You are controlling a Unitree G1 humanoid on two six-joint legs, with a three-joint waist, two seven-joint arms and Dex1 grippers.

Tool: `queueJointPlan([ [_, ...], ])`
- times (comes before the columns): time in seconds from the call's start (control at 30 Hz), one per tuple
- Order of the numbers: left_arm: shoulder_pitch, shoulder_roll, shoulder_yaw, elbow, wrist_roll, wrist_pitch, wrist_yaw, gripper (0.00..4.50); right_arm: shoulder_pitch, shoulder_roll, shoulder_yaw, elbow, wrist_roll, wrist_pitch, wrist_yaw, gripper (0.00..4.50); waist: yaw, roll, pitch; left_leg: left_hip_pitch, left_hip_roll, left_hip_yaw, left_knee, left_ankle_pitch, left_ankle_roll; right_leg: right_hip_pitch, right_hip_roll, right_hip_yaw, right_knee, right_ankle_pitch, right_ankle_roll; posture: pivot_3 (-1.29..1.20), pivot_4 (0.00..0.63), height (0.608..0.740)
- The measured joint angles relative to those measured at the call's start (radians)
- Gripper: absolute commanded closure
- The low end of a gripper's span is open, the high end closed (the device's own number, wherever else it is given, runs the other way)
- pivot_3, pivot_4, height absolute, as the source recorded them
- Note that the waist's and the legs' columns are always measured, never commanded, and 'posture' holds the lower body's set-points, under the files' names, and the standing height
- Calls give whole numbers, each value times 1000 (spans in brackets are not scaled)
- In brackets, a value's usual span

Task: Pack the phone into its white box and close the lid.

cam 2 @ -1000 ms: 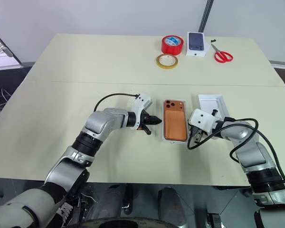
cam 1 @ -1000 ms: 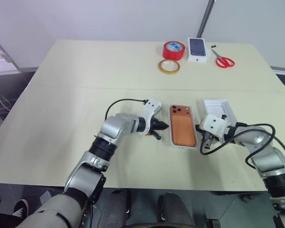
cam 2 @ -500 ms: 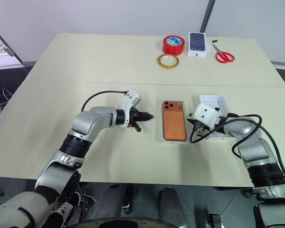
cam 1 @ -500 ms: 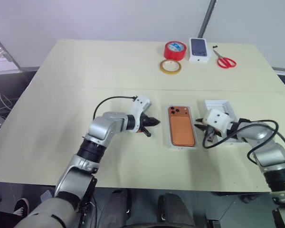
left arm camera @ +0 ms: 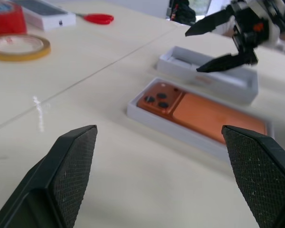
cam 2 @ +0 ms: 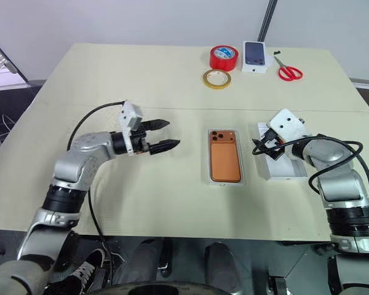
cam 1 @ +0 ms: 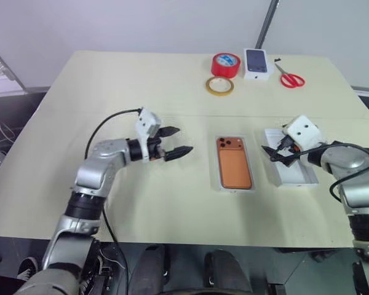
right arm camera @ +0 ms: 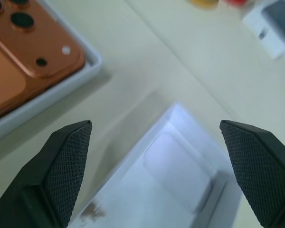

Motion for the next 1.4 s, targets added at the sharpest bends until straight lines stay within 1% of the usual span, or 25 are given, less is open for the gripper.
queueJointPlan([
  [0.03,8,11,6,0,-1,-22,-20,96,7,1,-2,-13,13,44,0,0,1,0,0,0,0,0,0,-1,2,0,0,0,0,0,0,0,150,728],
  [0.17,31,38,30,2,-12,-117,-82,96,11,33,-43,-137,128,331,-2,0,1,0,0,0,0,0,0,-3,4,0,-2,0,0,0,0,0,150,728],
  [0.3,97,71,50,0,-32,-161,-144,96,21,35,-75,-227,176,564,-52,0,-2,0,0,-1,0,0,-2,-3,4,-2,-2,0,-1,0,-1,0,150,728],
  [0.43,137,92,54,-12,-44,-172,-180,96,24,62,-95,-279,216,745,-100,0,-3,1,0,-1,0,0,-2,-3,4,-2,-2,0,0,0,-1,0,150,728],
  [0.57,148,94,54,-35,-57,-181,-199,96,-42,73,-96,-297,279,910,-111,0,-6,1,0,-1,0,0,-2,-3,4,-3,-2,0,-1,-1,-2,0,150,728],
  [0.7,176,94,51,-41,-57,-185,-217,96,-109,64,-89,-266,307,973,-119,0,-11,1,0,-2,0,0,-3,-3,4,-3,-2,0,-1,0,-1,0,150,728],
  [0.83,197,94,49,-72,-71,-179,-226,96,-120,13,-38,-223,313,950,-123,0,-14,1,0,-3,0,0,-3,-3,4,-4,-2,0,-1,0,-2,0,150,728],
  [1.0,217,78,46,-111,-78,-176,-209,96,-146,-2,2,-151,312,912,-138,0,-25,1,0,-3,0,0,-3,-3,4,-4,-2,0,-1,0,-1,0,150,728],
  [1.07,226,68,43,-131,-78,-175,-195,16,-158,0,4,-128,312,904,-149,537,-25,1,0,-3,0,0,-3,-3,4,-4,-2,0,-1,0,-1,0,150,728],
  [1.13,237,66,42,-147,-78,-175,-185,16,-164,1,13,-119,309,897,-164,1265,-25,1,0,-3,0,0,-3,-3,4,-4,-2,0,-1,0,-1,0,150,728],
  [1.2,251,63,42,-152,-78,-174,-174,16,-165,-1,33,-118,295,882,-179,2422,-25,1,0,-3,0,0,-3,-3,4,-4,-2,0,-1,0,-1,0,150,728],
  [1.33,253,59,41,-167,-78,-165,-156,16,-165,-1,61,-124,290,850,-192,4437,-24,1,0,-3,0,0,-2,-3,5,-3,-2,0,-1,0,-1,0,150,728],
  [1.4,254,59,41,-167,-77,-163,-150,16,-164,0,62,-124,284,848,-208,4479,-23,1,0,-3,0,0,-2,-3,5,-3,-2,0,-1,0,-1,0,150,728],
])
